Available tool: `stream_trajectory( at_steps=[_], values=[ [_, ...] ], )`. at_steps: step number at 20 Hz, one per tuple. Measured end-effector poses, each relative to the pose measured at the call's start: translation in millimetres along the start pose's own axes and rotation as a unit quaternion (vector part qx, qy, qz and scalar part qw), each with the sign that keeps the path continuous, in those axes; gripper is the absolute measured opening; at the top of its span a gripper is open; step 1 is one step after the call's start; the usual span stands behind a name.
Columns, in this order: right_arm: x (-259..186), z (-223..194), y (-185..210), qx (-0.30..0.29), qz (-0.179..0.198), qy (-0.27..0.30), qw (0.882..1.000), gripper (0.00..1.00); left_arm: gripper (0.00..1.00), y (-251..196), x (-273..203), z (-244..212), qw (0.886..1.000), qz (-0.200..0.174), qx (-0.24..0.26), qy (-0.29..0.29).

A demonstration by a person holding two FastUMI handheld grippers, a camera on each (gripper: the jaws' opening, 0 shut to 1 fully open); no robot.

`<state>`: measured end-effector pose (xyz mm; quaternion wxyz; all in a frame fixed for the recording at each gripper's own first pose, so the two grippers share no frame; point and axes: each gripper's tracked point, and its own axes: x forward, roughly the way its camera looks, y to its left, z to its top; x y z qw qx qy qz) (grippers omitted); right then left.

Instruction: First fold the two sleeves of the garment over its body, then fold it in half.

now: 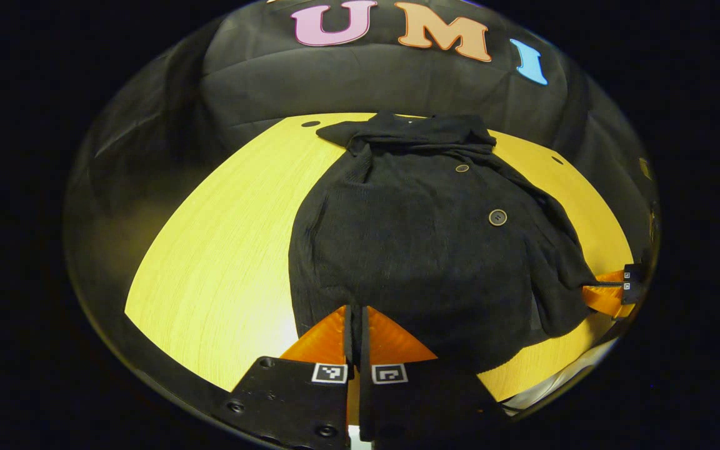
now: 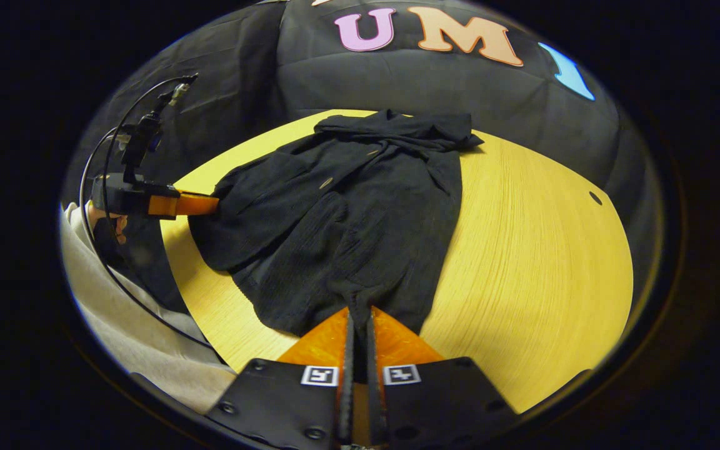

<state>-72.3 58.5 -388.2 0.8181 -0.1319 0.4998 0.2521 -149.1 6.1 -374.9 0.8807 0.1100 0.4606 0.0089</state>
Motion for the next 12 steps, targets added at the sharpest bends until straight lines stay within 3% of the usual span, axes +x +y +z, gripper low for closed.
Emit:
stream_trajectory(
  at_steps=[1,6,12],
  values=[
    [-1.3,1.8,-0.3,0.016,-0.008,0.001,1.000,0.07,0.00,-0.6,0.4,0.7,1.000,-0.003,0.008,0.000],
    [-5.8,31.5,2.7,0.091,-0.059,-0.015,0.994,0.07,0.00,-0.8,-2.0,13.1,0.998,-0.026,0.056,0.001],
    [-27.4,126.2,-10.3,0.104,-0.105,-0.089,0.985,0.07,0.00,-1.5,-13.9,112.7,0.992,-0.100,-0.004,-0.078]
  ],
)
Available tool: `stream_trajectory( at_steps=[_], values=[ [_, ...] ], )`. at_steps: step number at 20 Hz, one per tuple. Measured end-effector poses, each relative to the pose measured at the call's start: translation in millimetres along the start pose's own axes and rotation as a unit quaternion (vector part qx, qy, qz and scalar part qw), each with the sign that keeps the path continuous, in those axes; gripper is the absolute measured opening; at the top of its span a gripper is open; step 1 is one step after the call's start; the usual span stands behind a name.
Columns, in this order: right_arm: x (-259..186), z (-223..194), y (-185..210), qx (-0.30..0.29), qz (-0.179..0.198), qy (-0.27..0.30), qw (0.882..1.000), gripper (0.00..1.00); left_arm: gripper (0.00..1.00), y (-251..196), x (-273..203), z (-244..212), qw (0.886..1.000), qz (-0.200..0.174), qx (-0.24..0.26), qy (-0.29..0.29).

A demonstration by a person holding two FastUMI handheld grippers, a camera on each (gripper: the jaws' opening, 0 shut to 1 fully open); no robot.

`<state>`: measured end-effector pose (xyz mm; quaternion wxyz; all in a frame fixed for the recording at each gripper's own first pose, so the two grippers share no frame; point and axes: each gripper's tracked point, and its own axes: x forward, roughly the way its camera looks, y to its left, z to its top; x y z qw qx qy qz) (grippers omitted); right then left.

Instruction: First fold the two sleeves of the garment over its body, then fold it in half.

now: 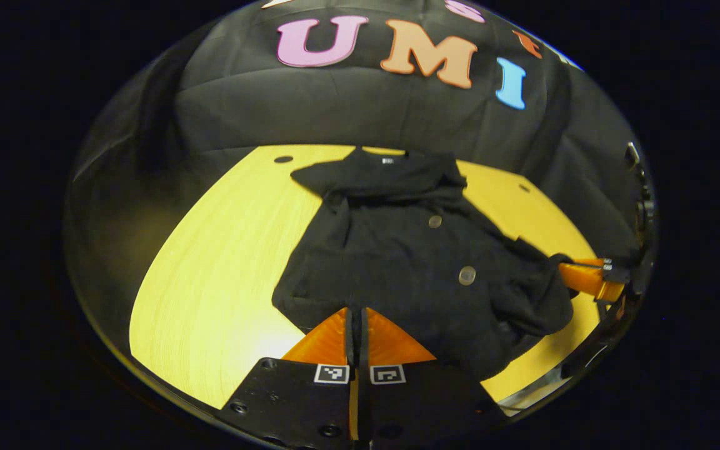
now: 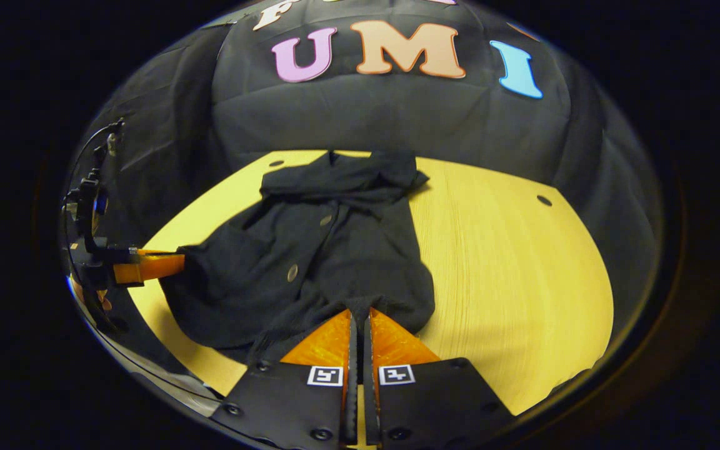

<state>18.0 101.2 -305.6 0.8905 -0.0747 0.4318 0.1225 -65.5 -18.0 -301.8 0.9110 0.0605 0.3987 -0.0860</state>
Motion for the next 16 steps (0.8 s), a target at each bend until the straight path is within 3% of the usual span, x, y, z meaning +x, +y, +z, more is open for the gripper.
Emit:
stream_trajectory(
  at_steps=[6,14,16],
  values=[
    [28.0,110.1,-16.8,0.026,-0.013,-0.072,0.997,0.07,0.00,15.6,32.7,111.1,0.997,-0.017,-0.013,-0.075],
    [124.6,214.7,-50.4,0.053,0.018,-0.080,0.995,0.06,0.00,29.7,132.3,202.7,0.993,0.028,-0.019,-0.112],
    [155.8,241.8,-55.4,0.074,0.040,-0.076,0.994,0.06,0.00,34.5,164.1,220.6,0.993,0.040,-0.024,-0.113]
  ],
)
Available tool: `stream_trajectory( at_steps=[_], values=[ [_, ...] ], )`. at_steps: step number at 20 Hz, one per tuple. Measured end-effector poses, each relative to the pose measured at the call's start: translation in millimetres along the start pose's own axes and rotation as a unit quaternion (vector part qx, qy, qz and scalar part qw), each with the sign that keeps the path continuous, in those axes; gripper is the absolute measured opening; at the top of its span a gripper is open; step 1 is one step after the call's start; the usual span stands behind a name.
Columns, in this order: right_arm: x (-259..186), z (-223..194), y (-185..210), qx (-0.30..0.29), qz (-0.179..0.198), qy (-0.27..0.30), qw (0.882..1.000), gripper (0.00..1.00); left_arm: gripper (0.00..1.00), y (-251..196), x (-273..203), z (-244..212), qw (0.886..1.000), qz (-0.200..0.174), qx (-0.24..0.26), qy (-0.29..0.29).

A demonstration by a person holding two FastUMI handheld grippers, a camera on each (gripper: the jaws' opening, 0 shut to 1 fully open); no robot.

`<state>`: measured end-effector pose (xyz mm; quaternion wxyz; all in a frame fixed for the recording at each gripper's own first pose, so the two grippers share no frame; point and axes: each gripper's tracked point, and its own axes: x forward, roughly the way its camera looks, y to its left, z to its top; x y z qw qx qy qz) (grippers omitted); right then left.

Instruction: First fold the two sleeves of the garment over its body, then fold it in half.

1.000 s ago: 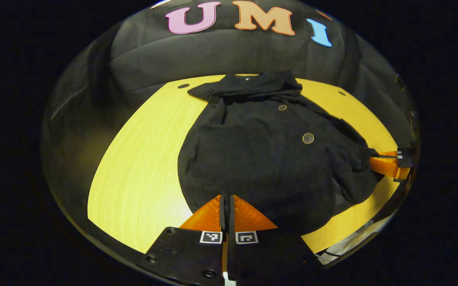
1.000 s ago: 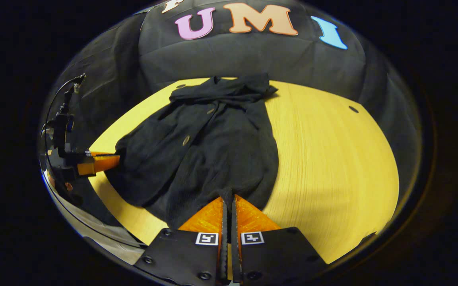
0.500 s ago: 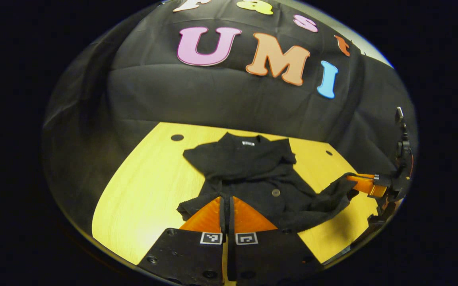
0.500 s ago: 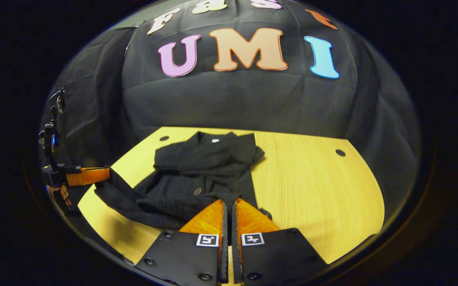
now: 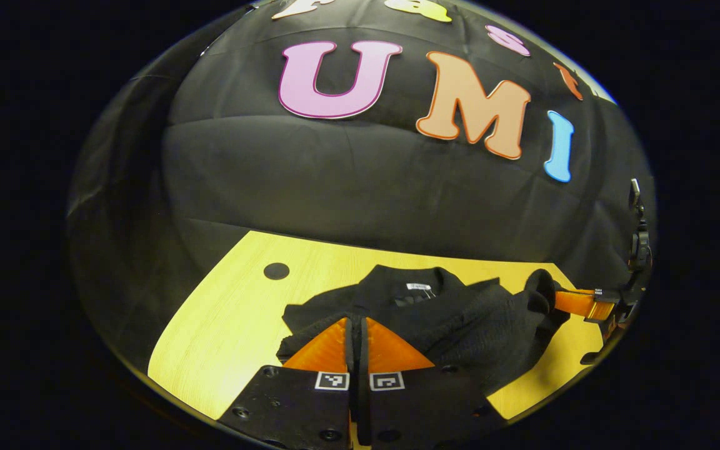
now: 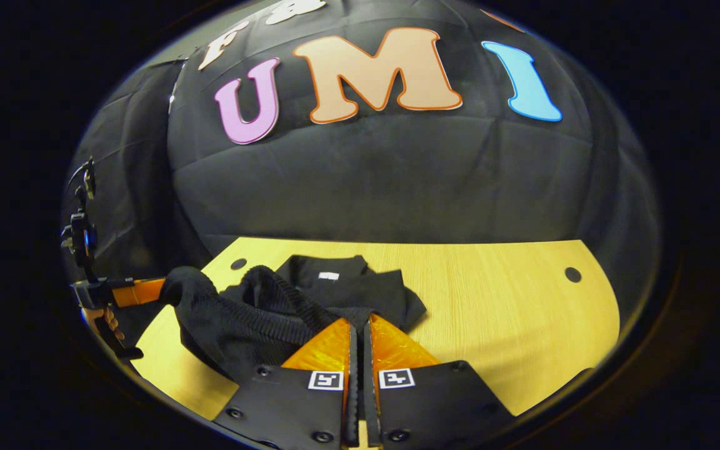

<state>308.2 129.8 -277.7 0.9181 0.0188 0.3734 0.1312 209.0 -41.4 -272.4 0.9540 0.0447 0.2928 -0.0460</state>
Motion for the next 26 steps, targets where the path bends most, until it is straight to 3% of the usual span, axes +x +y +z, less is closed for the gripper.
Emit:
stream_trajectory(
  at_steps=[5,10,14,15,16,19,21,22,23,26],
  values=[
    [80.6,31.9,-26.0,0.024,0.007,0.034,0.999,0.06,0.00,14.5,78.2,0.4,0.999,0.032,0.026,0.024],
    [118.6,30.9,-38.3,0.025,0.015,0.050,0.998,0.06,0.01,31.4,117.5,-4.5,0.997,0.068,0.021,0.029],
    [113.8,41.4,-62.1,0.006,-0.007,0.026,1.000,0.80,0.89,57.9,113.2,18.0,0.990,0.125,0.067,-0.007],
    [107.6,43.5,-65.6,0.004,-0.011,0.022,1.000,0.98,0.90,60.3,109.9,24.0,0.989,0.131,0.062,-0.014],
    [97.5,48.6,-66.6,0.001,-0.008,0.015,1.000,0.94,0.90,60.7,103.3,28.2,0.989,0.137,0.053,-0.020],
    [62.5,67.3,-70.3,-0.009,-0.010,-0.035,0.999,0.98,0.91,60.2,64.3,40.4,0.988,0.147,0.003,-0.043],
    [29.7,82.1,-62.6,-0.004,0.000,-0.077,0.997,0.98,0.92,53.7,31.0,58.3,0.986,0.140,-0.033,-0.088],
    [10.1,86.3,-56.1,-0.001,0.009,-0.096,0.995,0.94,0.93,51.0,13.5,64.1,0.984,0.138,-0.041,-0.103],
    [-10.2,90.8,-50.0,0.000,0.016,-0.117,0.993,0.98,0.94,47.5,-4.2,67.7,0.983,0.137,-0.042,-0.115],
    [-71.5,92.4,-33.3,-0.011,0.012,-0.184,0.983,0.98,0.94,23.3,-68.8,85.2,0.979,0.112,-0.024,-0.171]
  ],
)
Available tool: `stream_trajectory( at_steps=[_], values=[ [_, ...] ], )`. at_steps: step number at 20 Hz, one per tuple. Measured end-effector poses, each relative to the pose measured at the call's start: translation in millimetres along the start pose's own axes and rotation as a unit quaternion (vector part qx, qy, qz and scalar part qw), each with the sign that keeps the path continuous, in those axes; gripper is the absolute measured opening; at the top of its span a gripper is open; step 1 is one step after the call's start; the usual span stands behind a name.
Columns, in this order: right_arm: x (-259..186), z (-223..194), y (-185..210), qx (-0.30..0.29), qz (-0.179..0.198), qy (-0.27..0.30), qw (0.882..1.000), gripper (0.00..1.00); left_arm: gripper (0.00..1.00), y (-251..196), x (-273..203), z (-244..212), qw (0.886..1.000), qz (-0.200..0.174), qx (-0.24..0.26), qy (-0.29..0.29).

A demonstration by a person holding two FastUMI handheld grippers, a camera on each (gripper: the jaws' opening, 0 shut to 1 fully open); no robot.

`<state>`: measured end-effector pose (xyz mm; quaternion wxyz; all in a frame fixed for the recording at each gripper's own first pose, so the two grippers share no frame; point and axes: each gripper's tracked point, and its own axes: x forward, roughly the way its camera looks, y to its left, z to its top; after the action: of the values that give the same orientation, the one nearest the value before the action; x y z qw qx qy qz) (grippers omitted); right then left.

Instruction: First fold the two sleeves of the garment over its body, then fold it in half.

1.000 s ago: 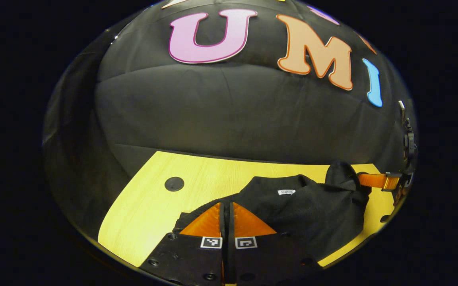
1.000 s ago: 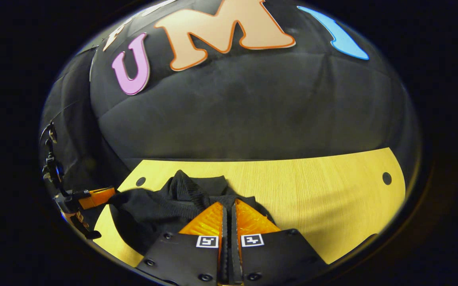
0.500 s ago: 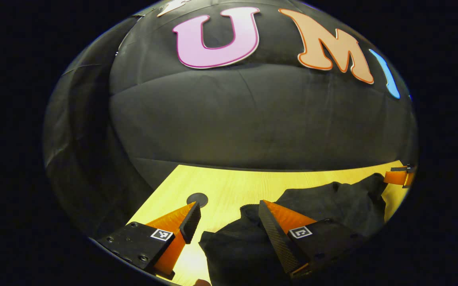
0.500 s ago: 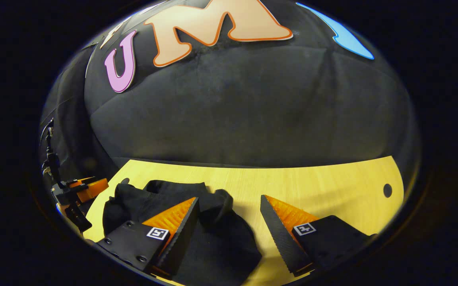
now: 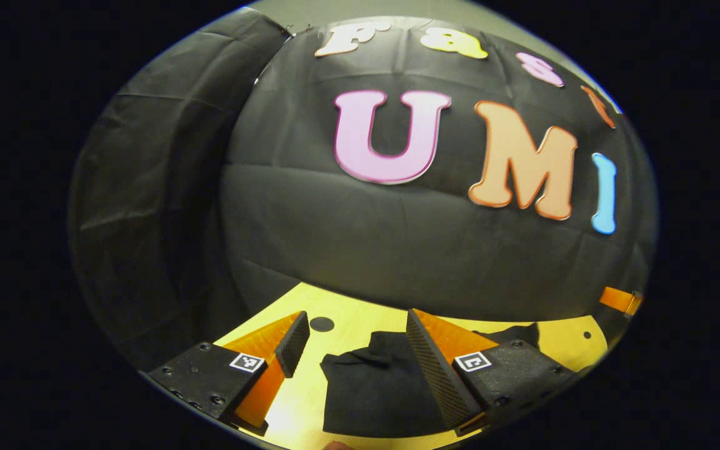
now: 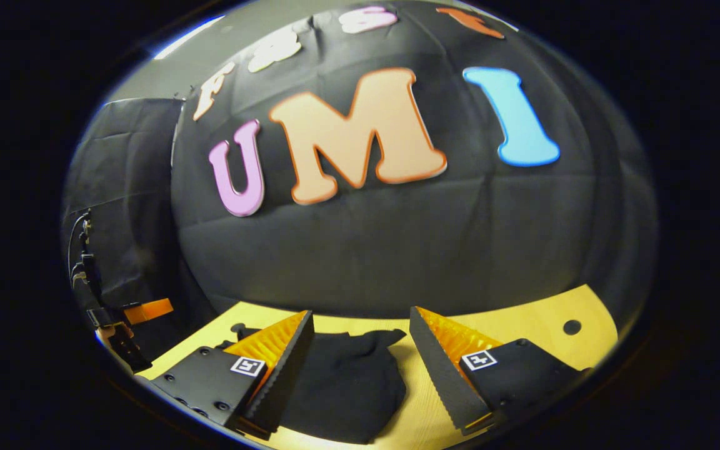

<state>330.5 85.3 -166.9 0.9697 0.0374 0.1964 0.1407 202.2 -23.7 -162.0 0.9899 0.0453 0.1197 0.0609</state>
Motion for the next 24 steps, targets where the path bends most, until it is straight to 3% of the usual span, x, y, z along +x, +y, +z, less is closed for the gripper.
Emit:
stream_trajectory(
  at_steps=[2,7,13,18,24],
  values=[
    [-35.3,5.1,19.4,-0.014,0.002,-0.035,0.999,0.94,0.93,-9.8,-40.2,22.0,0.999,-0.012,-0.001,-0.036],
    [-115.7,-4.0,85.7,-0.040,0.026,-0.083,0.995,0.98,0.92,-18.1,-118.8,49.1,0.996,-0.029,0.039,-0.079],
    [-205.6,-46.6,149.2,0.013,0.037,-0.085,0.996,0.97,0.93,-5.0,-207.1,63.1,0.987,-0.048,0.101,-0.117],
    [-263.1,-49.4,170.0,-0.023,0.005,-0.121,0.992,0.94,0.92,0.1,-258.1,47.2,0.985,-0.079,0.101,-0.119],
    [-304.9,-57.0,184.9,-0.010,-0.003,-0.136,0.991,0.96,0.92,-2.9,-287.1,41.3,0.986,-0.103,0.062,-0.112]
  ],
)
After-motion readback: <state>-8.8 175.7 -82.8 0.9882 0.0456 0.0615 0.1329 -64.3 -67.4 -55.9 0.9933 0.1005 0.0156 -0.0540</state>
